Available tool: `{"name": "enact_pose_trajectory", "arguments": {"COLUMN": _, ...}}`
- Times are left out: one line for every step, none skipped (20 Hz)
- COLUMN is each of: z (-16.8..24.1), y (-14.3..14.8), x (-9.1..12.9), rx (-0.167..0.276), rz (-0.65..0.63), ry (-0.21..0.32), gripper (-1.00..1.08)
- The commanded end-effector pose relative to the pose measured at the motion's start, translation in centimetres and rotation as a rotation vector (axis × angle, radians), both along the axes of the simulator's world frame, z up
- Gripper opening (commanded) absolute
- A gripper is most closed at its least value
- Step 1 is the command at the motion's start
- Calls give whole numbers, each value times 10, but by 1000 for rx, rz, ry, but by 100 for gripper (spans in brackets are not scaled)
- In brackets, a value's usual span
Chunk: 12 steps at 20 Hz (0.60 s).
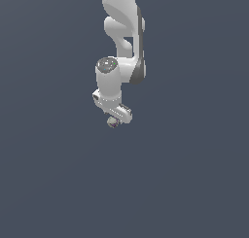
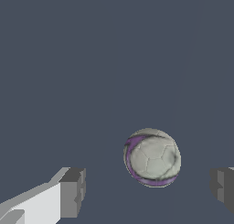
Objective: Pick up the object and move it to a goal position.
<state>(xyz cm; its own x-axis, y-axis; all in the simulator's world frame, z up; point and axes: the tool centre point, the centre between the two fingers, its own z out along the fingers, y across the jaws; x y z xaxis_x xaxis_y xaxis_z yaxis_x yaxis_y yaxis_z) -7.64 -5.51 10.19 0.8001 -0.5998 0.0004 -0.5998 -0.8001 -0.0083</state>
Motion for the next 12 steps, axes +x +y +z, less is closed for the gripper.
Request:
{"name": "enact_pose_trajectory", "arguments": {"z": -6, "y": -3, "x": -8, "rx": -2, "rz": -49, "ry": 2, "gripper": 100}}
{"name": "enact_pose_trajectory", "arguments": {"z": -8, "y": -4, "x": -10, "rx": -3, "rz": -64, "ry": 3, "gripper": 100}}
{"name": "enact_pose_trajectory", "arguments": {"z": -10, "y": -5, "x": -12, "rx": -4, "rz": -77, "ry": 3, "gripper": 100}}
{"name": "enact_pose_trajectory", "arguments": {"z": -11, "y": -6, "x": -14, "rx": -4, "rz": -88, "ry": 4, "gripper": 100}}
{"name": "enact_pose_trajectory", "arguments": {"z": -12, "y": -7, "x": -16, "rx": -5, "rz": -98, "ry": 5, "gripper": 100}}
{"name": "enact_pose_trajectory", "arguments": {"z": -13, "y": -7, "x": -17, "rx": -5, "rz": -105, "ry": 5, "gripper": 100}}
{"name": "enact_pose_trajectory", "arguments": {"z": -14, "y": -8, "x": -18, "rx": -6, "rz": -112, "ry": 5, "gripper": 100}}
{"name": "enact_pose_trajectory", "arguments": {"z": -15, "y": -8, "x": -19, "rx": -6, "rz": -116, "ry": 6, "gripper": 100}}
{"name": "enact_pose_trajectory", "arguments": {"z": -15, "y": -8, "x": -20, "rx": -6, "rz": -119, "ry": 6, "gripper": 100}}
{"name": "enact_pose_trajectory", "arguments": {"z": -15, "y": -8, "x": -20, "rx": -6, "rz": -119, "ry": 6, "gripper": 100}}
{"name": "enact_pose_trajectory", "arguments": {"z": -15, "y": -8, "x": -19, "rx": -6, "rz": -114, "ry": 6, "gripper": 100}}
{"name": "enact_pose_trajectory", "arguments": {"z": -15, "y": -8, "x": -19, "rx": -6, "rz": -114, "ry": 6, "gripper": 100}}
